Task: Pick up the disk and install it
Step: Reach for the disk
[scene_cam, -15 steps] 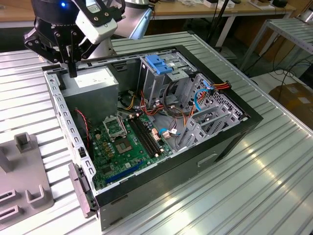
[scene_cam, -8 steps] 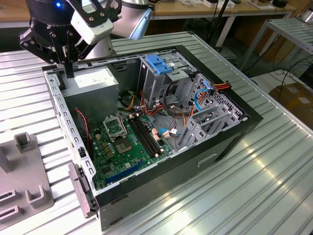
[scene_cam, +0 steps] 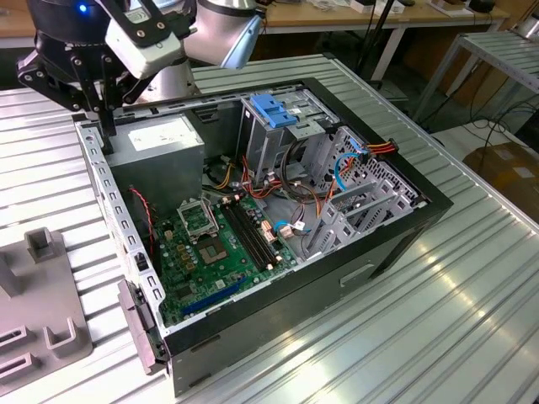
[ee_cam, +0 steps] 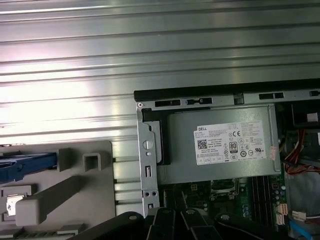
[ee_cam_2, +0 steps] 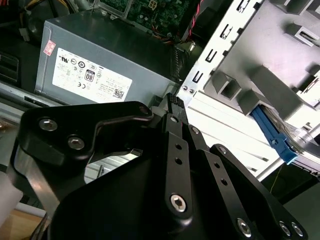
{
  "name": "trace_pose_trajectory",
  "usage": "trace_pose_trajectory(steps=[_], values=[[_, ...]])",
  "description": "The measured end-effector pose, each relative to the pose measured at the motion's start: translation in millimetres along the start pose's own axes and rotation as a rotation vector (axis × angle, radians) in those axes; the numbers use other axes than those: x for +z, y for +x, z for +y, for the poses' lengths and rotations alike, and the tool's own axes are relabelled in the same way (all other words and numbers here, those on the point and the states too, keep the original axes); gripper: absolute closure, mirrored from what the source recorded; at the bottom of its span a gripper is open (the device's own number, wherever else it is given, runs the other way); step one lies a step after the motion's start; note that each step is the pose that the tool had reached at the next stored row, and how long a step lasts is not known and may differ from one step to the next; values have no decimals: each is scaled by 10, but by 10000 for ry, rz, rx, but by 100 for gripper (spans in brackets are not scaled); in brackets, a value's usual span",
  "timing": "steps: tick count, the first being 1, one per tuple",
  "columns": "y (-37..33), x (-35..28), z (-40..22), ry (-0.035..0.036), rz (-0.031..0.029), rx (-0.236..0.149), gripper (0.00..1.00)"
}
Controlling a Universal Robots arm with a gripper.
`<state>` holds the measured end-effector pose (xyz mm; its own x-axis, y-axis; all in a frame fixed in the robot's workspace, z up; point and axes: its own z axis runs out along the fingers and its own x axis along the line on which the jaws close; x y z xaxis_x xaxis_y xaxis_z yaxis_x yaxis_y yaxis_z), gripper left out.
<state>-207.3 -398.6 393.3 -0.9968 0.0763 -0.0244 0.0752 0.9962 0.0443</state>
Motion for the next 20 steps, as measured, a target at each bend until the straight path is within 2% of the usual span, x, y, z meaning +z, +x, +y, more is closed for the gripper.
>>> trace_pose_trajectory(steps=[10,14,20], values=[[182,-5,-9,0,0,0,90],[293,-7,-9,0,0,-2,90],[453,-9,30,-1,-1,-2,90]])
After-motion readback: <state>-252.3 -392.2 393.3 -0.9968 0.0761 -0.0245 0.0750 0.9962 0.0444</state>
